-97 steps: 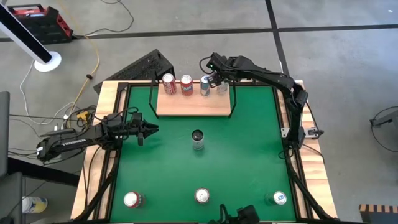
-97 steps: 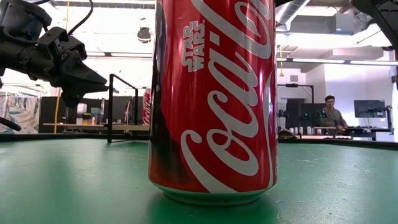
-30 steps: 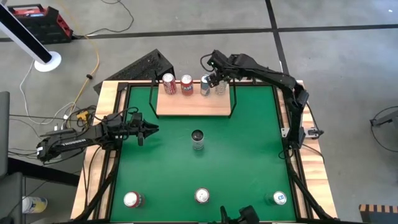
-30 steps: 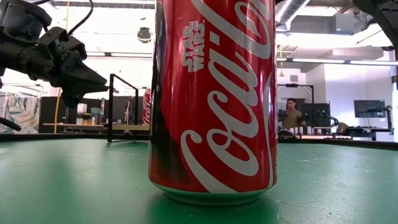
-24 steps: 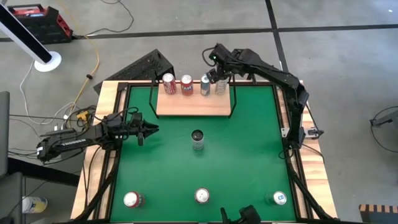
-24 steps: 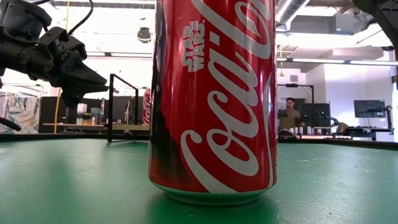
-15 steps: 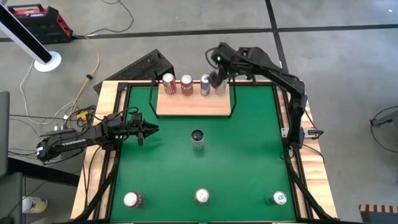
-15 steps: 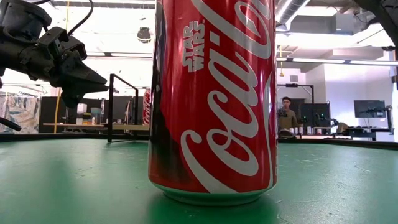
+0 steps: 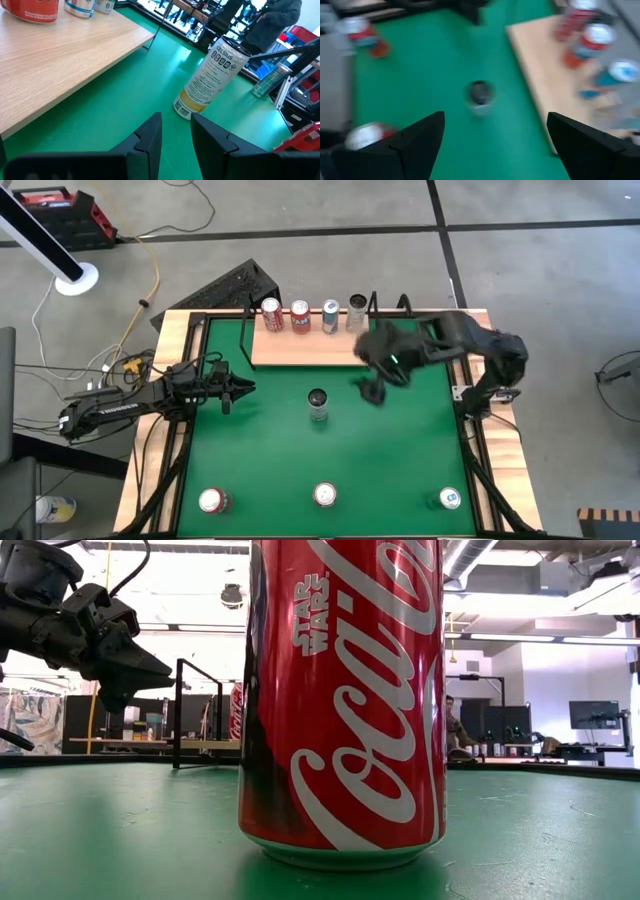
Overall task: Place canned beverage on shelf
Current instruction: Put the red-white soda can on the shelf aligned with the other red-white soda can
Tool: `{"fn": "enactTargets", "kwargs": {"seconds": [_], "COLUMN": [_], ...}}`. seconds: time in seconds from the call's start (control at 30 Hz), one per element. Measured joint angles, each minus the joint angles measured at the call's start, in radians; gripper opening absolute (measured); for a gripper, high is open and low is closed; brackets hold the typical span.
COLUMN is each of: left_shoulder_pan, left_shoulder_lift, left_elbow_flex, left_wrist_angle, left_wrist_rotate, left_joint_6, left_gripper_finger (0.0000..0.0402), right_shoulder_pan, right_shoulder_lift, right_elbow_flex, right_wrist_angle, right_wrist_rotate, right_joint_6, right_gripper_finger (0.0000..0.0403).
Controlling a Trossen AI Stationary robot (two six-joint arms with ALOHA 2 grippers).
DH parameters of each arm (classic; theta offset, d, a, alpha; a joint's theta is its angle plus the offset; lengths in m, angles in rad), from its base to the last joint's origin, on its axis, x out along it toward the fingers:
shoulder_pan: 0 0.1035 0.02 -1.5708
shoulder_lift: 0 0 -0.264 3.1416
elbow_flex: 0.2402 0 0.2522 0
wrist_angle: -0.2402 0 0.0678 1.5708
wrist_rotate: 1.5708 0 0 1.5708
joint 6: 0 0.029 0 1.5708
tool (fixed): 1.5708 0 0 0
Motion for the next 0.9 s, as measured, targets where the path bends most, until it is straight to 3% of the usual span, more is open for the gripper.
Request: {"fn": "enactTargets", "kwargs": {"seconds": [0.27, 0.43, 0.6, 0.9], "left_shoulder_pan": [0.000, 0.000, 0.000, 0.000], "left_shoulder_lift": [0.000, 0.000, 0.000, 0.000], "left_elbow_flex": [0.000, 0.000, -0.001, -0.001], "left_wrist_angle": [0.003, 0.005, 0.005, -0.002], "left_wrist_rotate": [-0.013, -0.016, -0.021, -0.046], "left_joint_6": [-0.010, -0.200, -0.265, -0.419], "left_gripper_finger": [0.0088, 0.0088, 0.0088, 0.0088], "right_shoulder_pan": [0.292, 0.405, 0.450, 0.469], "right_shoulder_lift": [0.067, 0.189, 0.306, 0.438], "right_elbow_flex": [0.000, 0.000, 0.000, -0.002], "right_wrist_angle": [0.245, 0.377, 0.449, 0.392], "right_wrist_rotate": [0.019, 0.021, -0.015, -0.060], "right_joint_6": [0.151, 0.065, 0.060, 0.003], "right_gripper_finger": [0.0376, 0.0376, 0.0376, 0.0376]}}
